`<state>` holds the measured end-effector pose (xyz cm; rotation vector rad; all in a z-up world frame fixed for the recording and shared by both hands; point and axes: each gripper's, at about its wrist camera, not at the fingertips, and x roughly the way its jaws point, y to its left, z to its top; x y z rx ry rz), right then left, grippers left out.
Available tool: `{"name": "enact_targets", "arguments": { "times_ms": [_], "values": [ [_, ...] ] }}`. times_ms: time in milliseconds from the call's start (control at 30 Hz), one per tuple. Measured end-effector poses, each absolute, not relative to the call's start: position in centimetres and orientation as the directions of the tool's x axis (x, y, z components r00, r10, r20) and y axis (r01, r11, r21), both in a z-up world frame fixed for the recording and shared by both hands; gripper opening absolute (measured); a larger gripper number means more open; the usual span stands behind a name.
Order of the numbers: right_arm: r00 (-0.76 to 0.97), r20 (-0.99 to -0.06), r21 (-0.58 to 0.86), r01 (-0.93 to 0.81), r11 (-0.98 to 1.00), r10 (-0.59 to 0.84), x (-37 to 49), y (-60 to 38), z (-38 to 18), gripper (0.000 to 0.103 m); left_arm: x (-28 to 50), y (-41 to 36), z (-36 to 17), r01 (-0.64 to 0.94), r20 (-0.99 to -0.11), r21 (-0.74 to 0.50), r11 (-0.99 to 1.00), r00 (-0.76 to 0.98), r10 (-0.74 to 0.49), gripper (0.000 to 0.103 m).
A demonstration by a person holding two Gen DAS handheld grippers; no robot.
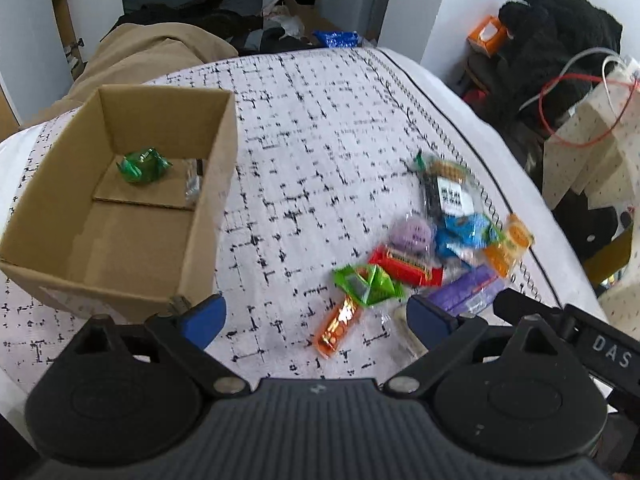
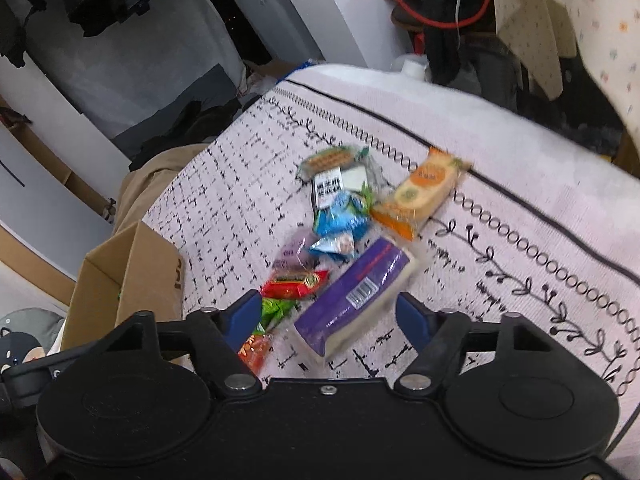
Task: Organize snacks
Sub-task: 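Move both open grippers back to the snack pile, then grasp the orange candy bar with the left gripper while the right grasps the purple bar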
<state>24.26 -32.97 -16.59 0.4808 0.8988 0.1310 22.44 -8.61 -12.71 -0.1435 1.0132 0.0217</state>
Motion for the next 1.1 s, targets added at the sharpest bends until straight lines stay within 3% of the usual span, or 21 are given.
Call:
{"name": "enact_targets", "arguments": {
  "times_ms": [200, 700, 1100],
  "values": [
    [0.596, -0.732, 0.482, 0.110, 0.869, 0.331, 24.8, -33.6, -18.8, 0.059, 22.7, -9.9, -14.6, -0.076, -0.860, -0.088, 0.993, 0.509, -0.037, 0.095],
    [0.566, -0.762, 0.458, 0.127, 0.880, 0.314, 27.2, -33.0, -22.2, 0.060, 24.5, -10.5, -19.2, -0.121, -0.890, -0.049, 0.991, 0.455, 0.012, 0.087],
    [0.574, -0.799, 0.271, 0.079, 0.959, 0.179, 26.4, -31.6, -21.8, 0.062, 25.3, -11.0, -20.9, -0.094, -0.887, 0.009, 0.995, 0.459, 0.051, 0.084]
  ]
}}
